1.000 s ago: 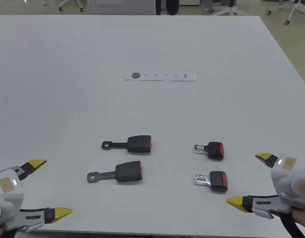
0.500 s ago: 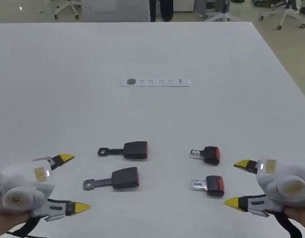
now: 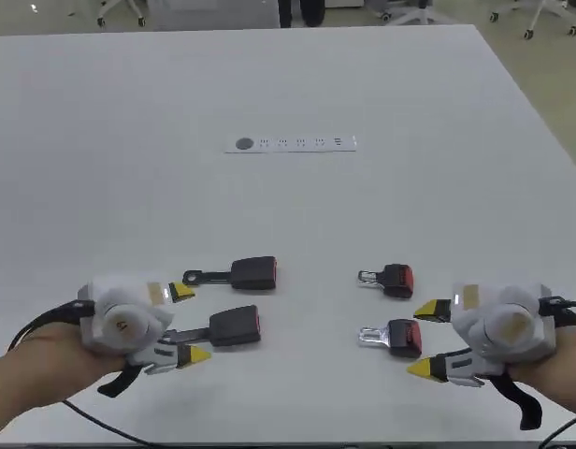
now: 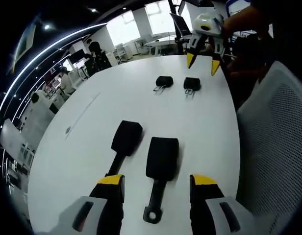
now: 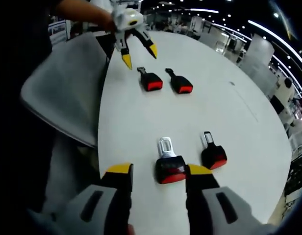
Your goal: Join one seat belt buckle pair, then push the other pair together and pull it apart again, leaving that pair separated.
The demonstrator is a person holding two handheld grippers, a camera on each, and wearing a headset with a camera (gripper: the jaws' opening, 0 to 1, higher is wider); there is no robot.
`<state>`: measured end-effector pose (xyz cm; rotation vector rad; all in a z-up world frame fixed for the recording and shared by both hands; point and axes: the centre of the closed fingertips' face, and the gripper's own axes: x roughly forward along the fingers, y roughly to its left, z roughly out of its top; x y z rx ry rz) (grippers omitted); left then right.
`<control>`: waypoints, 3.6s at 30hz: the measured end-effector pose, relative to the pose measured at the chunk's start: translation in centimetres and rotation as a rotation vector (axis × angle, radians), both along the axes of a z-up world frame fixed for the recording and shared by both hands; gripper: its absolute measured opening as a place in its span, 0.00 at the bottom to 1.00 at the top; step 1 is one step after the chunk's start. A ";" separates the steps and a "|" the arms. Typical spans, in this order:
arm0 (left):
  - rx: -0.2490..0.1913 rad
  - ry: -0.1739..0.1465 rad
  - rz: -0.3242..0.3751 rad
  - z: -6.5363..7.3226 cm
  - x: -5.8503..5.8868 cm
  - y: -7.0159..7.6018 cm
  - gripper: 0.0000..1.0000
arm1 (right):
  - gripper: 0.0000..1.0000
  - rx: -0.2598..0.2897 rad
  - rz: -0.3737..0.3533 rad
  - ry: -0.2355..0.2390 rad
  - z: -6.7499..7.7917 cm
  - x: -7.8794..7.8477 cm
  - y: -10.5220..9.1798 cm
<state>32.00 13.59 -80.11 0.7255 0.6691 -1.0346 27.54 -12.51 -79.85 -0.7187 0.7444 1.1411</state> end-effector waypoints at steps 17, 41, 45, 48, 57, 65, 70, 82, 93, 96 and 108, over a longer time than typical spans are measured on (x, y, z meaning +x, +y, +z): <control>0.099 0.144 -0.086 -3.5 -0.1 -2.2 0.41 | 0.38 -0.036 0.017 0.051 -2.6 2.0 -0.4; 0.257 0.098 -0.300 -4.8 -0.2 -2.3 0.32 | 0.33 -0.096 0.098 0.127 -4.9 2.3 -0.7; 0.273 0.099 -0.319 -4.8 -0.1 -2.3 0.32 | 0.32 -0.107 0.136 0.132 -5.0 2.2 -0.6; 0.278 0.103 -0.325 -4.8 -0.1 -2.3 0.32 | 0.32 -0.103 0.149 0.153 -5.1 2.3 -0.6; 0.285 0.119 -0.330 -5.0 -0.1 -2.4 0.32 | 0.32 -0.102 0.120 0.173 -5.3 2.2 -0.6; 0.293 0.143 -0.324 -5.0 0.0 -2.3 0.32 | 0.33 -0.077 0.091 0.159 -5.2 2.4 0.6; 0.293 0.147 -0.330 -5.0 0.0 -2.3 0.32 | 0.33 -0.073 0.106 0.146 -5.1 2.3 2.2; 0.296 0.149 -0.337 -5.0 0.0 -2.3 0.32 | 0.33 0.007 0.081 0.132 -5.0 2.7 6.2; 0.303 0.150 -0.342 -5.0 -0.1 -2.3 0.32 | 0.33 0.045 0.093 0.117 -4.9 2.6 10.0; 0.305 0.150 -0.342 -5.1 -0.1 -2.3 0.32 | 0.33 0.069 0.078 0.127 -4.8 2.7 10.8; 0.299 0.159 -0.330 -5.1 -0.1 -2.3 0.32 | 0.32 0.064 0.131 0.115 -4.8 2.6 14.0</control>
